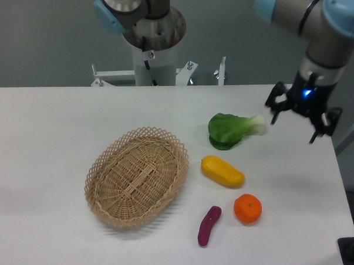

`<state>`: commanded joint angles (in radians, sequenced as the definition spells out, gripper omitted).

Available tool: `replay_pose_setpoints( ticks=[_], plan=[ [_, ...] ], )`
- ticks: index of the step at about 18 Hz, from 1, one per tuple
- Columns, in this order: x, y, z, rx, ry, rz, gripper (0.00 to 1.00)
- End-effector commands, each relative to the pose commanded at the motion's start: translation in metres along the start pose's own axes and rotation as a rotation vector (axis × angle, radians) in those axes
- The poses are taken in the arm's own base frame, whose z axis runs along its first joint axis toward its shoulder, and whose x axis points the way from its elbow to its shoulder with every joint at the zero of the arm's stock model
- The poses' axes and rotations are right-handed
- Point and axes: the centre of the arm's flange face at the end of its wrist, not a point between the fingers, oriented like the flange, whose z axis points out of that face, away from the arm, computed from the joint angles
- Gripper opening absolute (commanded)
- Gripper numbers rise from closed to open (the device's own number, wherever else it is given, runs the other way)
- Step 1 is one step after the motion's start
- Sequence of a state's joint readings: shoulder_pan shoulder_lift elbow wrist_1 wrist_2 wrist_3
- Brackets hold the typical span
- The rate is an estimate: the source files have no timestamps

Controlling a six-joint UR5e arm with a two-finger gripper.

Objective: Pick up the sweet potato from the table
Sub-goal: 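Move the open gripper over the purple sweet potato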

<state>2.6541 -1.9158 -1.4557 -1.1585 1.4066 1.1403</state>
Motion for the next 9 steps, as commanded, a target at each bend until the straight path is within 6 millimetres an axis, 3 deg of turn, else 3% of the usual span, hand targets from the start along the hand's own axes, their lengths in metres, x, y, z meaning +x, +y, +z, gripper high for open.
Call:
replay_pose_setpoints(
  ticks=[5,9],
  plan=[
    [0.034,-0.037,0.060,0.019,-0.011,-0.050,1.00],
    [0.052,-0.057,0.124,0.024,0.002,0.029,1.00]
  ],
)
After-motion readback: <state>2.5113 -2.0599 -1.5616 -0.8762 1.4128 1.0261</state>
